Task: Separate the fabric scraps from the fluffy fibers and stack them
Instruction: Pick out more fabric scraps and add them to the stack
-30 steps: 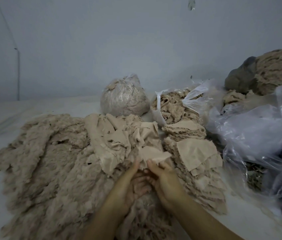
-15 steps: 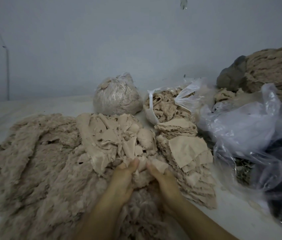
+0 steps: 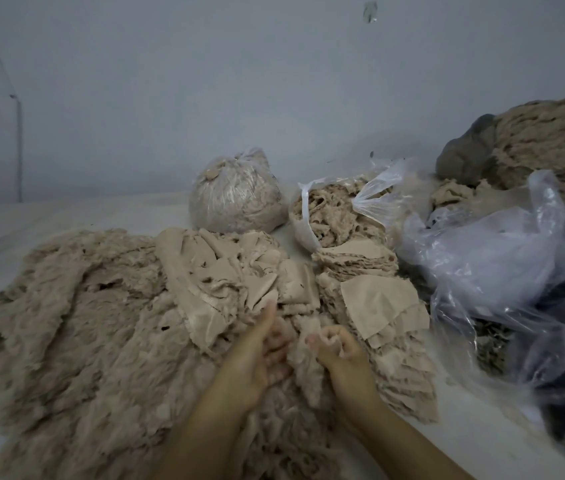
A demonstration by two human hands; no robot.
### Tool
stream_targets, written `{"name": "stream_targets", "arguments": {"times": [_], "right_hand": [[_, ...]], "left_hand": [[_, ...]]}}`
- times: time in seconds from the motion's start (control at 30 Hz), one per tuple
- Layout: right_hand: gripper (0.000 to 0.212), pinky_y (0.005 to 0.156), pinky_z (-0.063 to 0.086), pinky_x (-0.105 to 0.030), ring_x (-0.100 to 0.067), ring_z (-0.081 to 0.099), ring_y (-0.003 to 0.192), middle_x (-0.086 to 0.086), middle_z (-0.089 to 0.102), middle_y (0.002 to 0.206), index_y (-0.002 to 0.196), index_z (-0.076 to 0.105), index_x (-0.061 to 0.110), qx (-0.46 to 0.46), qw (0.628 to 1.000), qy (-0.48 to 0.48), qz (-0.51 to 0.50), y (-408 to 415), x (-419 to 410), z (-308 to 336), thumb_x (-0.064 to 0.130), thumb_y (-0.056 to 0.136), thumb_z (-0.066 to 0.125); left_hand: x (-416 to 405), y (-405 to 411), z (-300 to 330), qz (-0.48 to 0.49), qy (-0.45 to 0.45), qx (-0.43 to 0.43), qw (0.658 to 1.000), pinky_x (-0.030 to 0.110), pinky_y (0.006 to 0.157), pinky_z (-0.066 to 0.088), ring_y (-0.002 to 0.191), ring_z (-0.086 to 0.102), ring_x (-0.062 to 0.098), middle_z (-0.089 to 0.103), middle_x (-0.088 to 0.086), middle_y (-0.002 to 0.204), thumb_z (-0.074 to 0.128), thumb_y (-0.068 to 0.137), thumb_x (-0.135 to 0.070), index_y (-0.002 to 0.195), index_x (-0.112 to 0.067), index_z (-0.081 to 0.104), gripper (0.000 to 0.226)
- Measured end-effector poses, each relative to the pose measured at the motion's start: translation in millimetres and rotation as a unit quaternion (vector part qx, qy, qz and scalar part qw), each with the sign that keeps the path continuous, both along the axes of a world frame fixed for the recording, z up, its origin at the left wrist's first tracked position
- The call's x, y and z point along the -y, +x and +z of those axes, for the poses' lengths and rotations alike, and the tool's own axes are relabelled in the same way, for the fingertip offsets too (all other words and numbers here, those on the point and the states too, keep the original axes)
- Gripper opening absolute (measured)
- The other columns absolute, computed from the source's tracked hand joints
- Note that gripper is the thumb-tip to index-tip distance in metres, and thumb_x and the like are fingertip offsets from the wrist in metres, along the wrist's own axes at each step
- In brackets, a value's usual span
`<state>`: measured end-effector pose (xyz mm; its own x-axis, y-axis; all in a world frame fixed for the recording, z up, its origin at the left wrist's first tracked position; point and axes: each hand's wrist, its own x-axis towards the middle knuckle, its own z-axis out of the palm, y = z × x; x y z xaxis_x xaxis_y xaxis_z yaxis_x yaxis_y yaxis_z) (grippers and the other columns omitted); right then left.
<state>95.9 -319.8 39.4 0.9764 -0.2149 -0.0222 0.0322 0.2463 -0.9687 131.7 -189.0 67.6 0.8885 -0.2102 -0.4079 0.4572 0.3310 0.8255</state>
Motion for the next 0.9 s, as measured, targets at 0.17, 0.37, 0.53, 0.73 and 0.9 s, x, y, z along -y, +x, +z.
{"name": "stream_targets", "arguments": {"times": [0.17,0.37,0.53,0.73,0.9], "right_hand": [[0.029,0.051,0.035,-0.027,-0.014,0.04,0.052,-0.001,0.045,0.055,0.069,0.045,0.01,0.019,0.998,-0.016,-0.054,9,0,4,0.009,0.085,0.069],[0.011,0.054,0.044,-0.027,-0.012,0.052,0.053,0.002,0.053,0.055,0.079,0.059,0.009,-0.017,0.999,-0.021,0.026,12,15,9,0.009,0.086,0.068],[0.01,0.048,0.047,-0.021,-0.008,0.055,0.05,0.002,0.06,0.056,0.082,0.062,0.004,0.027,0.999,-0.033,-0.018,12,10,13,0.011,0.088,0.065],[0.023,0.056,0.038,-0.024,-0.005,0.041,0.055,0.011,0.046,0.055,0.068,0.06,0.016,0.089,0.978,-0.159,-0.097,15,21,7,0.024,0.088,0.066],[0.022,0.057,0.049,-0.027,-0.01,0.057,0.058,0.002,0.061,0.061,0.071,0.064,0.02,0.085,0.982,-0.141,-0.091,14,13,5,0.034,0.088,0.065]], "left_hand": [[14,-13,-1,-0.002,0.038,0.072,0.997,0.029,0.057,0.056,0.063,0.069,0.019,0.072,0.01,0.074,0.068,0.081,-0.007,0.093,-0.005,0.065,0.012],[1,-3,0,0.01,0.038,0.057,0.998,0.03,0.061,0.05,0.065,0.062,0.018,0.069,0.008,0.074,0.046,0.099,-0.02,0.107,0.0,0.063,0.027],[9,-10,-12,-0.093,0.109,0.137,0.98,0.03,0.071,0.056,0.088,0.07,0.013,0.069,-0.001,0.102,0.085,0.065,-0.033,0.125,-0.021,0.053,0.069],[9,-2,-15,0.077,0.071,0.131,0.986,0.025,0.05,0.051,0.055,0.063,0.013,0.07,0.004,0.068,0.049,0.097,-0.008,0.12,-0.013,0.051,0.024],[23,-19,-19,-0.062,0.11,0.162,0.979,0.03,0.074,0.054,0.095,0.068,0.017,0.07,0.004,0.104,0.066,0.066,-0.056,0.117,-0.027,0.051,0.061]]}}
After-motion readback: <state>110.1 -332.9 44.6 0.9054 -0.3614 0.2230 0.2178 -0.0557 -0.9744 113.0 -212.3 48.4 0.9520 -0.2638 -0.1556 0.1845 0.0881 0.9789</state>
